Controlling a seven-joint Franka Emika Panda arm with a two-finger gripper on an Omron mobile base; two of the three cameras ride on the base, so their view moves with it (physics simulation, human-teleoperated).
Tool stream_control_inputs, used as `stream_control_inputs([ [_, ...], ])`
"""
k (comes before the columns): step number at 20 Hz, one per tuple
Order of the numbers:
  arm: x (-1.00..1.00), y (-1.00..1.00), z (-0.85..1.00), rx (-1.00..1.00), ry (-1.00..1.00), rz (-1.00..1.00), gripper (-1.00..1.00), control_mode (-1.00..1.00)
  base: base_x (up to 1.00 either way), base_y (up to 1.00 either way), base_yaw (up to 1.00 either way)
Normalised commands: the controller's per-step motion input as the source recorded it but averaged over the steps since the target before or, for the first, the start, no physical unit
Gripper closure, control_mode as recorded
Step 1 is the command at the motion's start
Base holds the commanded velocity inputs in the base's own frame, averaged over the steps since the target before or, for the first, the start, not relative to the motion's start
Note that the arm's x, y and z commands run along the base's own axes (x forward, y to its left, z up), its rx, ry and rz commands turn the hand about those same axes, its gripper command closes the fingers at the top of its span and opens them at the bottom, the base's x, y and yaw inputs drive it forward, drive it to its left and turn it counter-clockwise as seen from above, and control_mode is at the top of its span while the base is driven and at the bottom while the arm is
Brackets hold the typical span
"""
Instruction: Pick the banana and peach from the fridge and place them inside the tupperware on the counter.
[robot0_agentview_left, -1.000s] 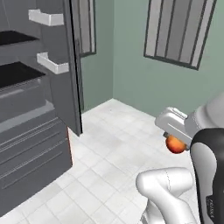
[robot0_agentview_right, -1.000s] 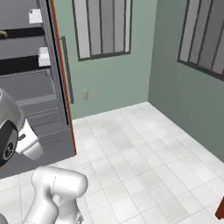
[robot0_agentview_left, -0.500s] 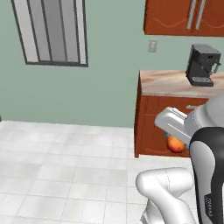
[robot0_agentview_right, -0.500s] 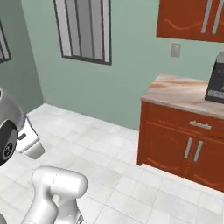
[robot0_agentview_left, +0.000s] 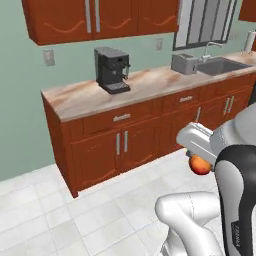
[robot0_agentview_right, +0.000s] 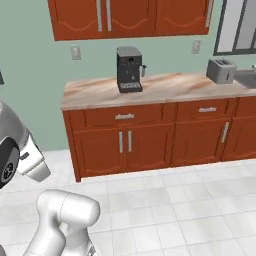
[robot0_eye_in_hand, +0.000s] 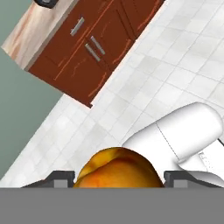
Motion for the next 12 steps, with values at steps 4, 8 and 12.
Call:
stream_control_inputs([
  [4,0.00,0.00,0.00,0.00,0.00,0.00,1.00,1.00,0.01,-0.29,-0.92],
  [8,0.00,0.00,0.00,0.00,0.00,0.00,1.00,1.00,0.02,-0.27,-0.91],
  [12,0.00,0.00,0.00,0.00,0.00,0.00,1.00,1.00,0.03,-0.27,-0.88],
])
